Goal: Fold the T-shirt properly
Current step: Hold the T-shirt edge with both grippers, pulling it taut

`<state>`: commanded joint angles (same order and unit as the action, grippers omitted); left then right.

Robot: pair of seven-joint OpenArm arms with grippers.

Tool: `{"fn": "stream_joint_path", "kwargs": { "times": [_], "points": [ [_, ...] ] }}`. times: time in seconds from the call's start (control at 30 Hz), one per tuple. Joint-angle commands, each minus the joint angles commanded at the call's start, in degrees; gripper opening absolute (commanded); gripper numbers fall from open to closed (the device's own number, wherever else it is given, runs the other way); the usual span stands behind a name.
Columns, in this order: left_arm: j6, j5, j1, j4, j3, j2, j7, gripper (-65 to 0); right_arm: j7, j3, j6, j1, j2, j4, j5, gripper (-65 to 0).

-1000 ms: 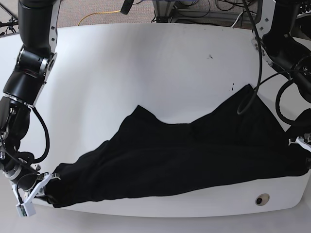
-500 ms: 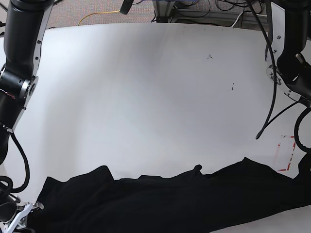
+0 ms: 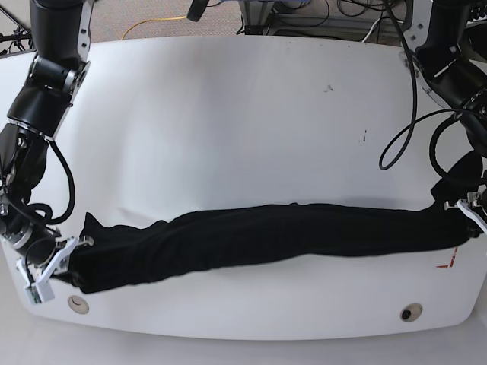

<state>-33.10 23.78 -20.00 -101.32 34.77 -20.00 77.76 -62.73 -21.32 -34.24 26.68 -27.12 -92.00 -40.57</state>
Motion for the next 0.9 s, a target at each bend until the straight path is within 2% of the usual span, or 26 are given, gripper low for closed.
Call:
{"fn": "stream_joint_path", "kwargs": {
  "times": [0.07,0.13,0.27,0.57,0.73,0.8,0.9],
  "points": [
    [-0.3,0.0,3.1,-0.3,0.0,-0.1,0.0,-63.2,0.0,-1.1,0.0,-3.5,1.1,-1.1,-0.4,-65.0],
    [-2.1,-0.1,6.2,-0.4,0.3,-0.2,0.0,-63.2,0.0,-2.6,0.0,-7.9,1.9,-3.1,-0.2,-65.0],
    [-6.6,-0.4,12.5,0.0,0.4,-2.3,-0.2,-63.3,0.1,-4.7,0.0,-15.9,4.7,-5.8,-0.2,-65.0],
    [-6.9,-0.5,25.2,0.0,4.4,-2.5,-0.2,-63.3,3.6,-4.8,0.0,-31.5,6.9,-8.5,-0.3,-65.0],
    [-6.9,-0.5,30.1,-0.4,4.0,-2.5,-1.4,-63.1,6.2,-4.8,0.0,-37.8,7.0,-8.5,-0.4,-65.0],
    [-6.9,-0.5,32.0,-0.2,3.9,-2.5,-3.1,-59.6,7.4,-4.8,0.0,-39.9,7.0,-8.5,-0.4,-65.0],
    [-6.9,-0.5,33.3,-0.1,3.0,-3.3,-4.0,-47.9,8.4,-4.8,-0.09,-41.9,7.0,-8.5,-0.4,-65.0]
  ]
}}
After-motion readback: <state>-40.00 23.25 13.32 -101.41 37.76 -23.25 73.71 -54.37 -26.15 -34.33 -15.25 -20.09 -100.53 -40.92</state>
